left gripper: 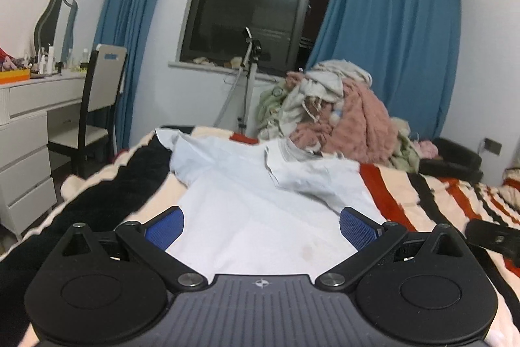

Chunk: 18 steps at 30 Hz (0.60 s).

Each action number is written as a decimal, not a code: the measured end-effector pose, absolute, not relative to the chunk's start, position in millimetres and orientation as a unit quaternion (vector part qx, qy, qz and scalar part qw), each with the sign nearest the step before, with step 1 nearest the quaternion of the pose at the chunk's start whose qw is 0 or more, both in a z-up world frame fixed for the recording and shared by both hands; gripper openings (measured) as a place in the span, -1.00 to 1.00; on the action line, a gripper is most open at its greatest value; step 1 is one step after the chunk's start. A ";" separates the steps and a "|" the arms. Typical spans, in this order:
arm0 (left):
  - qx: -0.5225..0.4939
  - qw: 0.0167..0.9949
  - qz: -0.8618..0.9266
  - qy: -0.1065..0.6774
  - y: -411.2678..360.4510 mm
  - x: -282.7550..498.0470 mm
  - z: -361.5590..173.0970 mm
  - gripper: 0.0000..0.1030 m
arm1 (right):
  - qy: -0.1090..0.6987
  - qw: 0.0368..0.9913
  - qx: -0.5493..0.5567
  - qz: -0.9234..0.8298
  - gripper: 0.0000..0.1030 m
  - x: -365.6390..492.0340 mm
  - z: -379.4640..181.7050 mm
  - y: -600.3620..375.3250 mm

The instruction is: Fold clothes

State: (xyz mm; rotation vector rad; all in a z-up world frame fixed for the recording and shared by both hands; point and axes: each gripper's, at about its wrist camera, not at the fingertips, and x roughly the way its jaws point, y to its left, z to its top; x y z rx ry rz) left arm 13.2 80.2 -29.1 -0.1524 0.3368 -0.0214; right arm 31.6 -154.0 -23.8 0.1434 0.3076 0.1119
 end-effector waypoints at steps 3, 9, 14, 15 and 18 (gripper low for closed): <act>-0.061 0.984 -0.019 0.168 65.5 1.0 -29.7 0.99 | 0.162 0.983 0.069 0.052 0.73 26.4 -29.0 -157.4; -0.028 0.985 -0.030 0.165 42.8 -7.4 -35.7 0.99 | 0.153 0.984 0.079 0.039 0.73 25.5 -27.8 -170.2; -0.029 0.983 -0.030 0.181 38.6 -2.2 -43.5 0.99 | 0.152 0.984 0.092 0.029 0.73 25.1 -26.6 -182.4; -0.029 0.982 -0.030 0.185 38.2 -0.7 -45.0 0.99 | 0.151 0.984 0.095 0.028 0.73 25.2 -25.8 -185.0; -0.025 0.980 -0.031 0.194 35.8 2.0 -49.0 0.99 | 0.148 0.983 0.103 0.025 0.73 24.7 -23.1 -193.1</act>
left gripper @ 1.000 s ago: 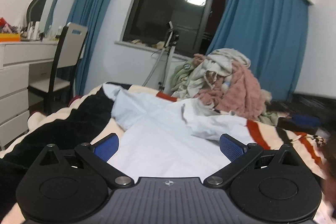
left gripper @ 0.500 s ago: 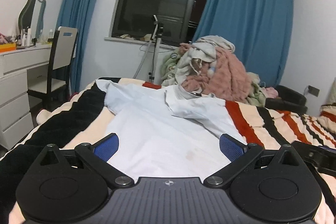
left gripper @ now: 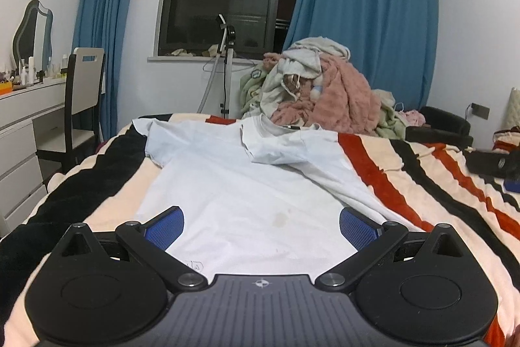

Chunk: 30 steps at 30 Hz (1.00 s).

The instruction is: Fold clothes

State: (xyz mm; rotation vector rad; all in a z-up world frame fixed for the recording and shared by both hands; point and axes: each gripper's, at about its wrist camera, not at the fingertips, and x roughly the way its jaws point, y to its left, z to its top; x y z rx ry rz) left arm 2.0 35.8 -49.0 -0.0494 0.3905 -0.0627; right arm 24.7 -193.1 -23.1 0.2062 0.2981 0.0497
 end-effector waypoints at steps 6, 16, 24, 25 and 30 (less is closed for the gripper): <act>-0.013 0.975 -0.050 0.218 20.8 7.2 -57.7 0.97 | 0.134 0.979 0.150 0.020 0.73 21.9 -13.4 -227.1; -0.014 0.950 -0.164 0.267 -81.2 15.0 -71.6 0.61 | 0.101 0.964 0.240 -0.049 0.73 16.3 -11.4 -315.2; -0.044 0.908 -0.270 0.317 -171.3 21.8 -109.4 0.31 | 0.087 0.946 0.287 -0.123 0.73 8.8 -26.2 -358.7; -0.041 0.905 -0.272 0.326 -179.8 24.4 -116.4 0.29 | 0.084 0.946 0.286 -0.128 0.73 8.0 -27.2 -360.1; -0.028 0.890 -0.273 0.363 -208.5 39.0 -152.6 -0.27 | 0.087 0.951 0.264 -0.135 0.73 13.1 -33.4 -355.7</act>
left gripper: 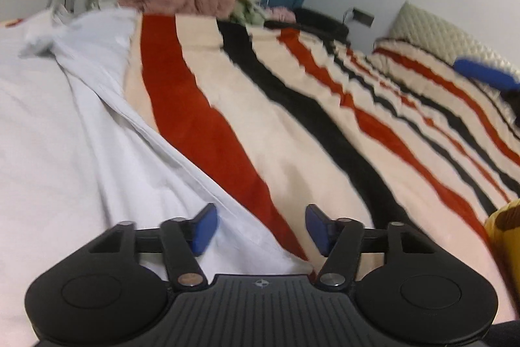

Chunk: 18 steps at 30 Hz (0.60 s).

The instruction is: Fold clothes

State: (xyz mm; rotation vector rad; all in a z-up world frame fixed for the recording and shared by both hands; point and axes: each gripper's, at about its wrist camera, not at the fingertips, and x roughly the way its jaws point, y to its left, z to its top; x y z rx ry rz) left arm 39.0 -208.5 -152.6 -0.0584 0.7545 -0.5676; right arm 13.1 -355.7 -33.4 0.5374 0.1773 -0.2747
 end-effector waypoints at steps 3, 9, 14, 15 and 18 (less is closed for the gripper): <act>-0.034 0.888 -0.267 0.373 -205.3 45.9 -157.9 -0.93 | 0.092 0.956 0.242 -0.140 0.73 19.1 -36.1 -351.0; -0.107 0.887 -0.294 0.340 -155.4 47.5 -118.8 -0.97 | 0.069 0.960 0.246 -0.119 0.73 16.2 -36.0 -345.9; -0.187 0.881 -0.297 0.317 -89.9 31.7 -78.8 -0.96 | 0.037 0.963 0.252 -0.088 0.73 9.1 -32.7 -340.1; -0.203 0.879 -0.291 0.317 -73.7 27.9 -72.3 -0.96 | 0.033 0.964 0.251 -0.086 0.73 7.9 -31.9 -338.6; -0.268 0.866 -0.277 0.319 -18.1 11.9 -65.7 -0.96 | 0.046 0.962 0.258 -0.079 0.73 7.6 -29.2 -335.8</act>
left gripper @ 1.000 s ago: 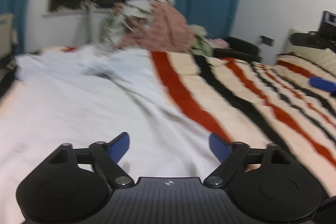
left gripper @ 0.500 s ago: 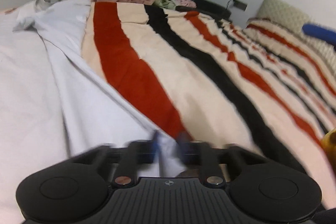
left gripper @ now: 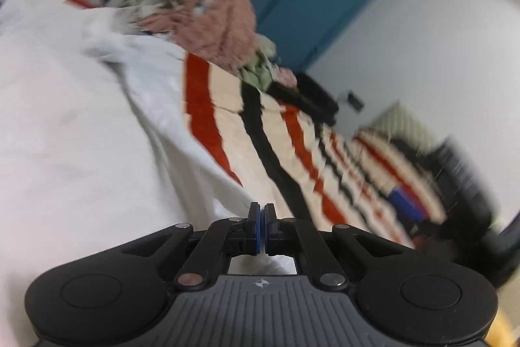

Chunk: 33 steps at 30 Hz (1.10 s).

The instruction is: Fold clothes

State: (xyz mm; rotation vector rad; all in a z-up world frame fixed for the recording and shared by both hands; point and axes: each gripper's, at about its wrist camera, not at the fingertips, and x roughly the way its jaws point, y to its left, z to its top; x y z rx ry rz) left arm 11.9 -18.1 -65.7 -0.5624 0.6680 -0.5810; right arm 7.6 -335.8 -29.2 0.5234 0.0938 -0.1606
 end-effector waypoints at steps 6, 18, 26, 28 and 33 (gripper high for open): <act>-0.350 0.843 -0.213 0.348 70.8 -11.2 -87.8 -1.00 | 0.082 0.967 0.236 -0.053 0.73 10.0 -26.3 -314.7; -0.342 0.808 -0.176 0.447 68.3 25.6 -139.8 0.12 | 0.162 0.972 0.169 0.013 0.73 21.4 -36.8 -263.0; -0.280 0.820 -0.184 0.464 33.4 35.0 -155.3 -0.92 | 0.183 0.966 0.181 0.018 0.73 21.5 -43.6 -258.7; -0.280 0.826 -0.172 0.457 35.4 26.4 -151.6 -0.96 | 0.185 0.967 0.172 0.016 0.73 22.1 -45.4 -254.6; -0.186 0.895 -0.109 0.390 28.4 -20.8 -121.6 -0.97 | 0.190 0.969 0.155 0.023 0.73 14.8 -45.3 -246.8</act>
